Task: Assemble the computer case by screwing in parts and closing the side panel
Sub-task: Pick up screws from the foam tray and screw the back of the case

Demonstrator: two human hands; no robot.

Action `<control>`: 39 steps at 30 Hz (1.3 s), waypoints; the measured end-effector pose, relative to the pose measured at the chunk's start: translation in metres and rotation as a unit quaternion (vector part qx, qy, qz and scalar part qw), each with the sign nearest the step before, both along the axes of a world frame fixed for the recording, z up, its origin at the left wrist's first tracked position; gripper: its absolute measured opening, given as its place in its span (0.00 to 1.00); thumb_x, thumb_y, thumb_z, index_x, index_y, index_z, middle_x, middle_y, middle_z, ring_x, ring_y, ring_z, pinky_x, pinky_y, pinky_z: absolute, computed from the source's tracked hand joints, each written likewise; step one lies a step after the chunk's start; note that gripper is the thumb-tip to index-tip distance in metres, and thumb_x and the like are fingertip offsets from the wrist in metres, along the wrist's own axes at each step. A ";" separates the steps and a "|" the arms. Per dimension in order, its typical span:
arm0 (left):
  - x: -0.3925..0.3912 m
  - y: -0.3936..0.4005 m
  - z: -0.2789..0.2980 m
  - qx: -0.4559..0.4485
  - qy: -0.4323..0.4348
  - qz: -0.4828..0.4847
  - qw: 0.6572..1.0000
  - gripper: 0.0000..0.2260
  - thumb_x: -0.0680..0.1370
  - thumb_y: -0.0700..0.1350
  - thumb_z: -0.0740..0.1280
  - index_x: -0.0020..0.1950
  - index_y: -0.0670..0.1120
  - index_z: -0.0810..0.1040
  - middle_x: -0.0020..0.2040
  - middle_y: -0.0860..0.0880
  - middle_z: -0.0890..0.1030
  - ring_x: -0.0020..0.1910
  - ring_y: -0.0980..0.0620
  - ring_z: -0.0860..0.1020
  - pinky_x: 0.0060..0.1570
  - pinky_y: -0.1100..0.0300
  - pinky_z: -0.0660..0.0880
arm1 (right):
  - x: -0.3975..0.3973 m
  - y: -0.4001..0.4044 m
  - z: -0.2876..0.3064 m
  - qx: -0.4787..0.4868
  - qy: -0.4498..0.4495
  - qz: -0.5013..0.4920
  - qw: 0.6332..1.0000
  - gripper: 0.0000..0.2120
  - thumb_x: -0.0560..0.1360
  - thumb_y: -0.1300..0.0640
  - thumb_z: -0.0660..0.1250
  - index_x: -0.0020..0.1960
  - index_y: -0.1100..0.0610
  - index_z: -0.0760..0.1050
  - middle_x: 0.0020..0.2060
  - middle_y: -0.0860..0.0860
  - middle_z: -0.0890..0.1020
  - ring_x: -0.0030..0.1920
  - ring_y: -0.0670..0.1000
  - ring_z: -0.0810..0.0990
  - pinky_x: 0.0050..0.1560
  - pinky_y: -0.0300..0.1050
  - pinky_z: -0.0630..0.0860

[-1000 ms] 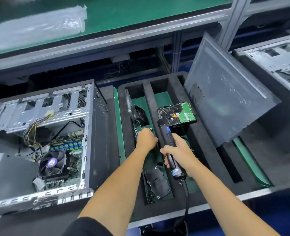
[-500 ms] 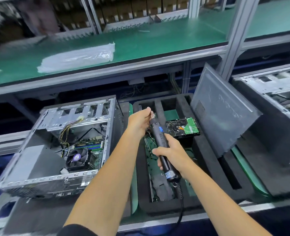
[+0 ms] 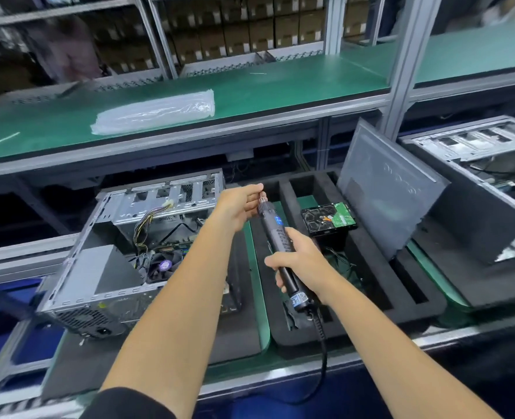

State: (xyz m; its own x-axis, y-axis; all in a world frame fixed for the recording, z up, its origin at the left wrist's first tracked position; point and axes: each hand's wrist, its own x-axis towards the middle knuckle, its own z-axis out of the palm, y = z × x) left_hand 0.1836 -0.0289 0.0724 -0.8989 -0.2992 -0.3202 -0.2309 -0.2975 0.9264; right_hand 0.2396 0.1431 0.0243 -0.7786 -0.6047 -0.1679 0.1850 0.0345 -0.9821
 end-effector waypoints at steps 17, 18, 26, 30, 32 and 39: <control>0.212 -0.164 -0.009 -0.128 -0.007 0.076 0.989 0.04 0.73 0.38 0.70 0.40 0.40 0.76 0.34 0.44 0.77 0.26 0.52 0.73 0.24 0.64 0.69 | 0.218 -0.180 -0.002 0.070 0.030 -0.033 0.997 0.31 0.72 0.60 0.74 0.72 0.54 0.66 0.58 0.55 0.77 0.35 0.51 0.80 0.39 0.52 0.79; 0.221 -0.173 -0.012 -0.149 -0.016 0.081 0.985 0.04 0.72 0.38 0.70 0.40 0.41 0.75 0.34 0.44 0.76 0.26 0.52 0.73 0.24 0.64 0.69 | 0.229 -0.189 -0.003 0.068 0.040 -0.025 0.997 0.25 0.72 0.61 0.73 0.66 0.54 0.69 0.50 0.55 0.80 0.30 0.50 0.79 0.34 0.50 0.78; 0.287 -0.228 -0.027 -0.226 -0.055 0.123 0.965 0.09 0.71 0.39 0.68 0.32 0.43 0.72 0.31 0.45 0.73 0.29 0.49 0.70 0.31 0.60 0.71 | 0.281 -0.237 -0.012 0.095 0.031 0.013 0.995 0.25 0.71 0.61 0.73 0.65 0.54 0.69 0.44 0.58 0.78 0.34 0.55 0.78 0.38 0.54 0.79; 0.305 -0.243 -0.041 -0.211 -0.084 0.100 0.969 0.05 0.71 0.37 0.67 0.36 0.41 0.73 0.32 0.44 0.74 0.29 0.49 0.71 0.27 0.63 0.72 | 0.299 -0.250 -0.025 0.099 0.031 0.017 0.994 0.19 0.71 0.62 0.72 0.58 0.53 0.70 0.43 0.59 0.75 0.31 0.56 0.76 0.34 0.55 0.79; 0.314 -0.250 -0.044 -0.214 -0.101 0.081 0.968 0.01 0.71 0.37 0.66 0.40 0.39 0.76 0.32 0.45 0.74 0.28 0.50 0.72 0.26 0.64 0.73 | 0.306 -0.255 -0.031 0.110 0.033 0.022 0.993 0.19 0.71 0.62 0.72 0.59 0.54 0.70 0.45 0.60 0.75 0.35 0.58 0.76 0.39 0.60 0.80; 0.323 -0.286 -0.053 -0.281 -0.092 0.200 0.934 0.09 0.71 0.45 0.65 0.36 0.40 0.76 0.34 0.45 0.79 0.30 0.48 0.77 0.36 0.55 0.78 | 0.315 -0.266 -0.058 0.120 0.015 0.040 0.992 0.16 0.72 0.61 0.72 0.55 0.53 0.70 0.40 0.56 0.73 0.36 0.57 0.74 0.42 0.59 0.78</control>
State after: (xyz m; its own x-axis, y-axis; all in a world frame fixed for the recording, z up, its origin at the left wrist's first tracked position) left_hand 0.5063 -0.3152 0.0195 -0.6241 -0.7669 -0.1492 -0.3759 0.1273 0.9179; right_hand 0.5543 -0.1227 -0.0339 -0.7366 -0.6099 -0.2924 0.1437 0.2813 -0.9488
